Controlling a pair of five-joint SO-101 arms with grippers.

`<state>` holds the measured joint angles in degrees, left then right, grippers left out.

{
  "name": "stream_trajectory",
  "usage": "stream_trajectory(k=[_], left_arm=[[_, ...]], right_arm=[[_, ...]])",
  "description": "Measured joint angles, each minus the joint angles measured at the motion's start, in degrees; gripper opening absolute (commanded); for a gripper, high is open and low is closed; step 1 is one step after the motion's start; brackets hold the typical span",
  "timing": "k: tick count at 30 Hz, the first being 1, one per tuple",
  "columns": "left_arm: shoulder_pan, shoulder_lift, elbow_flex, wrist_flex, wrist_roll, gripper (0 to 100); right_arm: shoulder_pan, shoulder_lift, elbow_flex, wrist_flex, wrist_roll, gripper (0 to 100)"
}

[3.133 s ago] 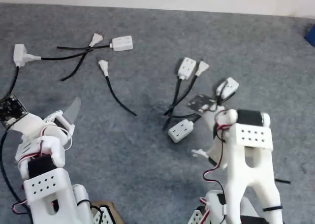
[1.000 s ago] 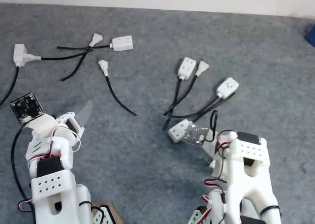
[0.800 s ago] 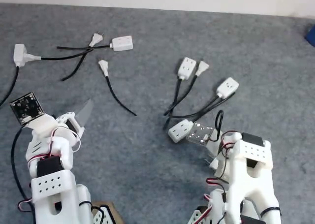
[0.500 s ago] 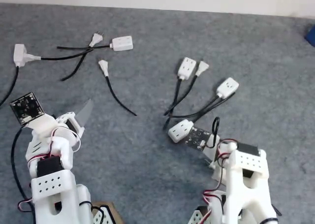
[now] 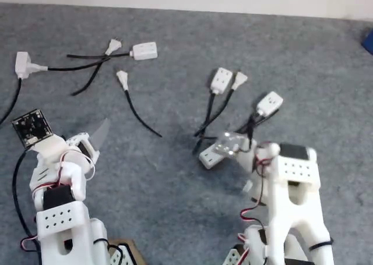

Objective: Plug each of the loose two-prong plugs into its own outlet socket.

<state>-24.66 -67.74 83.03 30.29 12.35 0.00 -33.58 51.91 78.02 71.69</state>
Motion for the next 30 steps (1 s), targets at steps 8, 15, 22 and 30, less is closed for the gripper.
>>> stream_trajectory(k=[8, 15, 22, 30], left_arm=[[4.7, 0.0, -1.7, 4.7, -8.5, 43], [5.4, 0.0, -16.9, 29.4, -14.3, 43], [6.9, 0.0, -33.5, 47.3, -14.9, 44], [14.9, -0.1, -38.2, 52.8, -14.9, 44]], right_arm=[[-27.5, 0.9, -27.5, 19.9, -23.9, 0.7], [-41.2, 12.8, -33.1, 19.7, -37.4, 0.7], [-41.4, 16.8, -34.2, 10.4, -46.0, 0.7], [-41.4, 16.8, -29.5, -9.7, -51.0, 0.7]])
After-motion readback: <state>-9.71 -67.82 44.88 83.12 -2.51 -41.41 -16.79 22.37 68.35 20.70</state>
